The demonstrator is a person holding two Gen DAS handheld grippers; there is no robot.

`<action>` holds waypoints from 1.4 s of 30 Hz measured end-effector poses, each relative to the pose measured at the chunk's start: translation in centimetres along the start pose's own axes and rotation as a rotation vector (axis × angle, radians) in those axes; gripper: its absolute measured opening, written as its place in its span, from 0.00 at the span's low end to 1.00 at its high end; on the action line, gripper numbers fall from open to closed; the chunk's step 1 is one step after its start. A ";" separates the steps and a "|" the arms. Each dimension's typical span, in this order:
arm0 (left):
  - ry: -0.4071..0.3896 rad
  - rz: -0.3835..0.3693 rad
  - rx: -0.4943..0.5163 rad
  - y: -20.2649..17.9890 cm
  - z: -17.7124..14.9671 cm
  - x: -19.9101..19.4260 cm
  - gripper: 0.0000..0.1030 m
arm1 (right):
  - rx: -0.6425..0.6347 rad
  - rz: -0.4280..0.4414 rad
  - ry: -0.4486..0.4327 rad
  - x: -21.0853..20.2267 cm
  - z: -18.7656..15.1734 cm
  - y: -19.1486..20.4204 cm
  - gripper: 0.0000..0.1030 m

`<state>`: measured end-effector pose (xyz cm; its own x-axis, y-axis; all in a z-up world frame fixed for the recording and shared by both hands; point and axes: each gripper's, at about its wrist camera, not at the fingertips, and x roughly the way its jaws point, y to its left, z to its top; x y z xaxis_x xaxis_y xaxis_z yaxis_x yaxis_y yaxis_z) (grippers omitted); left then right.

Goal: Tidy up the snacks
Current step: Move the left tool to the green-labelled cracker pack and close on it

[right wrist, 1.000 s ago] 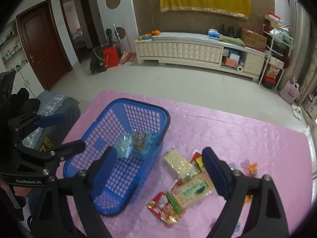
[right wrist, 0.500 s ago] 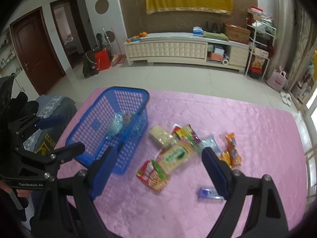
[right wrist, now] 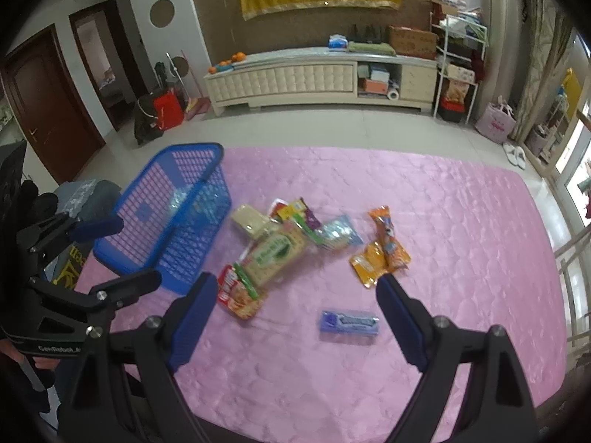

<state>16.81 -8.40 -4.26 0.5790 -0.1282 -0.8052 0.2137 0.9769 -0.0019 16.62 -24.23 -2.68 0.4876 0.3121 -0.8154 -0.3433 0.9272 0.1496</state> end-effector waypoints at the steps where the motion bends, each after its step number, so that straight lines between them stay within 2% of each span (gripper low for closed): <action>1: 0.006 -0.002 0.001 -0.4 0.0 0.3 0.81 | 0.007 0.000 0.003 0.2 -0.2 -0.5 0.87; 11: 0.081 -0.005 0.011 -2.0 0.5 4.3 0.81 | 0.059 -0.007 0.066 2.8 -1.3 -4.0 0.87; 16: 0.132 -0.020 0.013 -2.1 0.8 6.7 0.81 | 0.072 0.041 0.128 5.3 -1.9 -5.0 0.87; 18: 0.142 -0.016 0.023 -2.2 0.8 7.5 0.81 | 0.067 0.015 0.129 6.1 -2.1 -5.3 0.87; 22: 0.183 -0.037 0.011 -2.1 0.8 9.6 0.81 | 0.079 0.022 0.128 7.7 -2.3 -6.3 0.87; 26: 0.196 0.004 0.002 -2.0 0.8 12.0 0.81 | 0.090 0.030 0.127 9.3 -2.4 -7.1 0.85; 29: 0.223 0.005 -0.001 -1.9 0.9 13.8 0.81 | 0.087 0.031 0.142 10.7 -2.4 -7.5 0.82; 35: 0.271 0.041 0.037 -2.0 1.6 17.1 0.81 | 0.077 0.042 0.173 13.7 -2.3 -8.5 0.82; 42: 0.321 0.064 0.015 -1.5 2.3 20.2 0.81 | 0.092 0.075 0.172 15.7 -2.3 -9.5 0.82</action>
<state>30.02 -12.81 -19.12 0.3149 -0.0036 -0.9491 0.1974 0.9784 0.0618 25.68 -28.60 -18.19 0.3163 0.3483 -0.8824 -0.2952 0.9201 0.2574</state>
